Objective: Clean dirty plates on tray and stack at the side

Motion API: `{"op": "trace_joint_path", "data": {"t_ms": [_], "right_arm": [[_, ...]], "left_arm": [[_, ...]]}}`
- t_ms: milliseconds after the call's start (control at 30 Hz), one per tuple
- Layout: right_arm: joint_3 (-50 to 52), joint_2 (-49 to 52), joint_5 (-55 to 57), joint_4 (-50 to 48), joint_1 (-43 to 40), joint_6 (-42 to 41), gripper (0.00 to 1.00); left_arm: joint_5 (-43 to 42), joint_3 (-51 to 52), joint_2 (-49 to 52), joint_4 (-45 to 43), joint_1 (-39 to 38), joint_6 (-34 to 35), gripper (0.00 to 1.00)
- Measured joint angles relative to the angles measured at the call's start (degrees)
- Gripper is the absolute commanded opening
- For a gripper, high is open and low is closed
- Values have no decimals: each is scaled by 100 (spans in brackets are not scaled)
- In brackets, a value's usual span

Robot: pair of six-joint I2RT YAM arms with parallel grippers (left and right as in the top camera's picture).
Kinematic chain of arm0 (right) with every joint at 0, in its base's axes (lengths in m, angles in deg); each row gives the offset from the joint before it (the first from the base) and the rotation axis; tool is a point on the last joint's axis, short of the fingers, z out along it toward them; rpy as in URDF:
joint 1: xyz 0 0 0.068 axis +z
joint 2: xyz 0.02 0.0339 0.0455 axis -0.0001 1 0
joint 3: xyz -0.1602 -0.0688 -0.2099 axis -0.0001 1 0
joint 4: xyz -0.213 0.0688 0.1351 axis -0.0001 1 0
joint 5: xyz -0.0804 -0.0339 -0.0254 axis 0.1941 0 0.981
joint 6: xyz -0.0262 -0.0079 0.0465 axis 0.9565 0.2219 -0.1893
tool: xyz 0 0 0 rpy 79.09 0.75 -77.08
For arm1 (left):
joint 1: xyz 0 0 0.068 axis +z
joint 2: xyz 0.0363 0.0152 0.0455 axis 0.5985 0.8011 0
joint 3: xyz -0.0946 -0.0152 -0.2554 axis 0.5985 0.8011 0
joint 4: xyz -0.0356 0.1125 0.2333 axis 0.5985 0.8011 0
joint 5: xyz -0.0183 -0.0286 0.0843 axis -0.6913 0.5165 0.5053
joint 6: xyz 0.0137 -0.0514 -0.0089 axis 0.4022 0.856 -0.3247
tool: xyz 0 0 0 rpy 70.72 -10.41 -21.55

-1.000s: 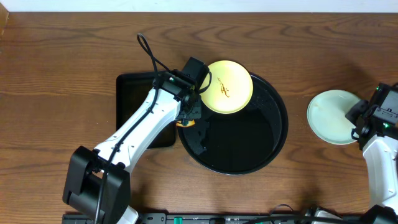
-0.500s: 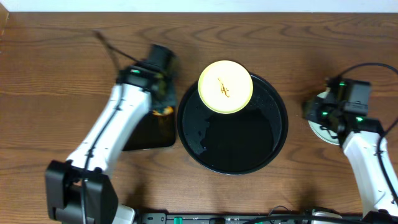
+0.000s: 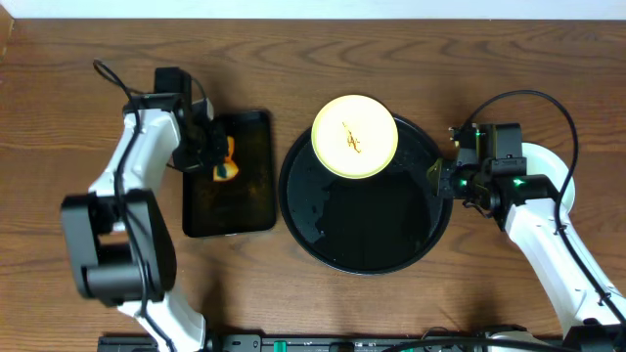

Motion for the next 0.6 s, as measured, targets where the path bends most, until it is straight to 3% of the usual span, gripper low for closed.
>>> {"op": "trace_joint_path", "data": {"t_ms": [400,600], "right_arm": [[0,0,4,4,9,0,32],[0,0,55,13,9,0,32]], "left_arm": [[713,-2,549,153,-13,348,8],[321,-2,273,164,-278,-2,8]]}}
